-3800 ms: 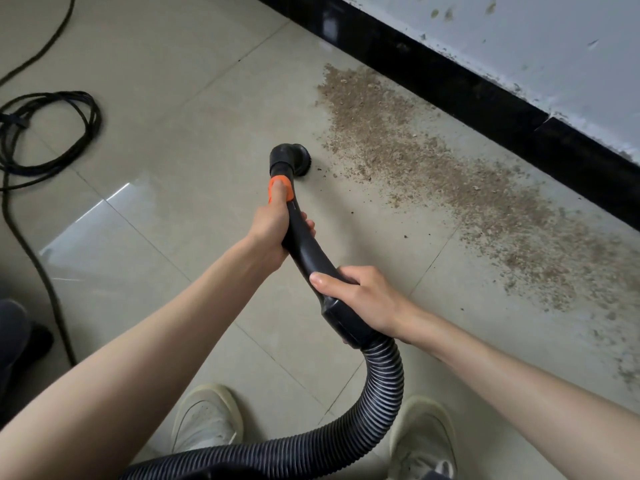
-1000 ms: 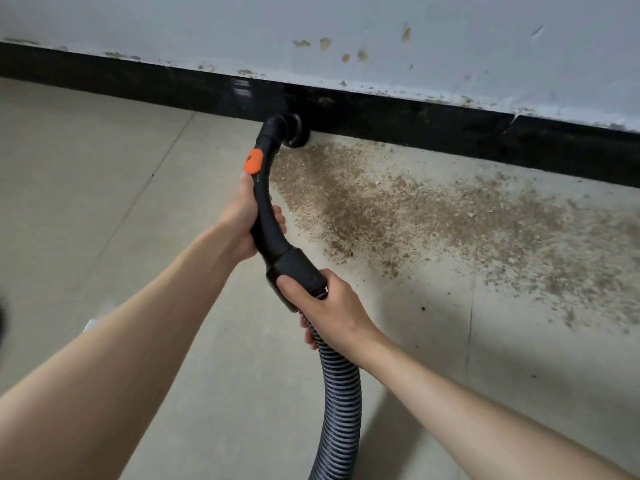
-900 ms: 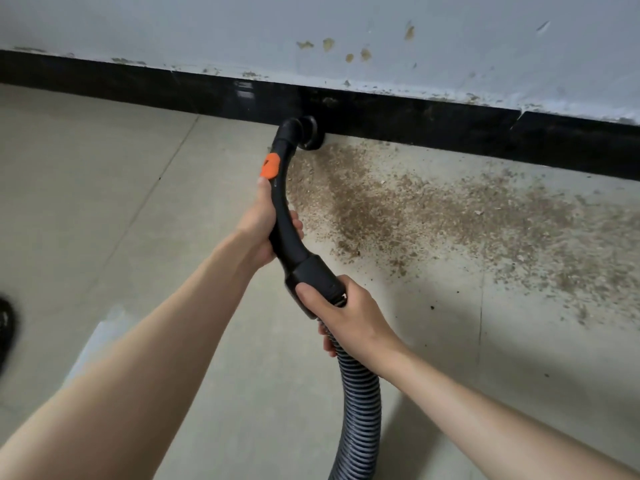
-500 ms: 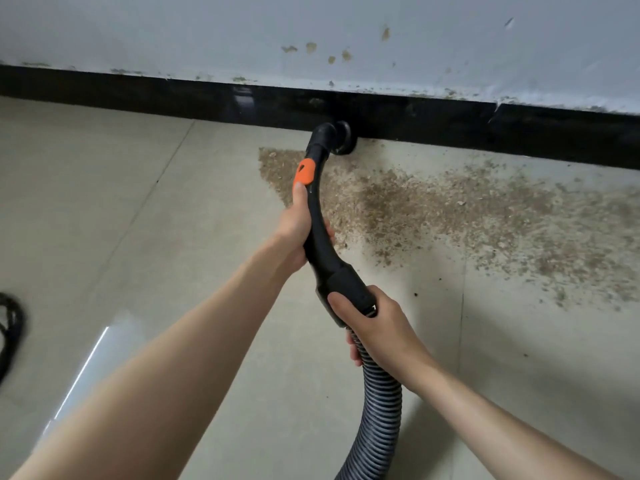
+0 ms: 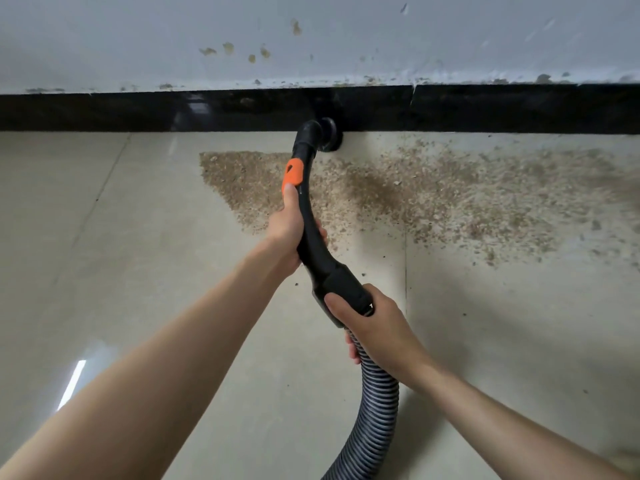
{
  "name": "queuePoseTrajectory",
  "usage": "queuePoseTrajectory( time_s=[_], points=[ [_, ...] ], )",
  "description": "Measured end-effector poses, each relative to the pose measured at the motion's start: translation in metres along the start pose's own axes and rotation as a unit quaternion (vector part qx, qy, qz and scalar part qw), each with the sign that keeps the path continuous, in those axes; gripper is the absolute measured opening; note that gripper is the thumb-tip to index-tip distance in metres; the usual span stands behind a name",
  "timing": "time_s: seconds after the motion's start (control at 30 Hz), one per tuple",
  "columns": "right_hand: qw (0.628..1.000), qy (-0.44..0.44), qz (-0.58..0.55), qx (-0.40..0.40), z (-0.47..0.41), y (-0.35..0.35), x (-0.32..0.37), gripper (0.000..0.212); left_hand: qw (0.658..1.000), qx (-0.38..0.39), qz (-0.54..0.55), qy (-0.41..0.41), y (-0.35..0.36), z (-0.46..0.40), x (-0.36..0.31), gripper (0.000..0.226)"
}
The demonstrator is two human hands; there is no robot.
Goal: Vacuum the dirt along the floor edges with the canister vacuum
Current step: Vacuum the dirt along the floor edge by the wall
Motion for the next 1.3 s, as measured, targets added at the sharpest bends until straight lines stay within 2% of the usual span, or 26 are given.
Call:
queuePoseTrajectory(
  time_s=[0.27,0.43,0.73,0.93,1.07,1.3],
  points=[
    [0.999,-0.024,-0.012,-0.046,0.013,-0.012,0.004,0.035,0.999,0.043,-0.009,-0.003,0.025,0.014,-0.006,0.057],
    [0.998,-0.046,0.0,-0.038,0.013,0.001,0.011,0.034,0.999,0.035,-0.005,0.023,0.013,0.016,-0.015,0.056],
    [0.997,-0.034,0.033,0.058,-0.01,0.087,0.026,0.038,0.997,-0.043,0.045,0.049,-0.092,0.015,-0.028,0.055],
    [0.989,-0.012,0.069,0.134,-0.027,0.16,0.024,0.044,0.987,-0.106,0.12,0.004,-0.18,0.011,-0.005,0.053],
    [0.985,0.003,0.085,0.152,-0.033,0.192,0.015,0.046,0.981,-0.128,0.145,-0.025,-0.217,0.008,0.009,0.054],
    [0.985,0.025,0.076,0.153,-0.034,0.214,0.003,0.044,0.985,-0.118,0.117,-0.049,-0.237,0.001,0.019,0.051]
  ],
)
Point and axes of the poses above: each hand's wrist, its own z-axis away from the middle knuckle, its own y-axis out of the palm, x = y × z, the point moved 8 cm from there along -z, towards the middle knuckle, and after that the axes turned 15 degrees about -z, right-handed, at the moved point
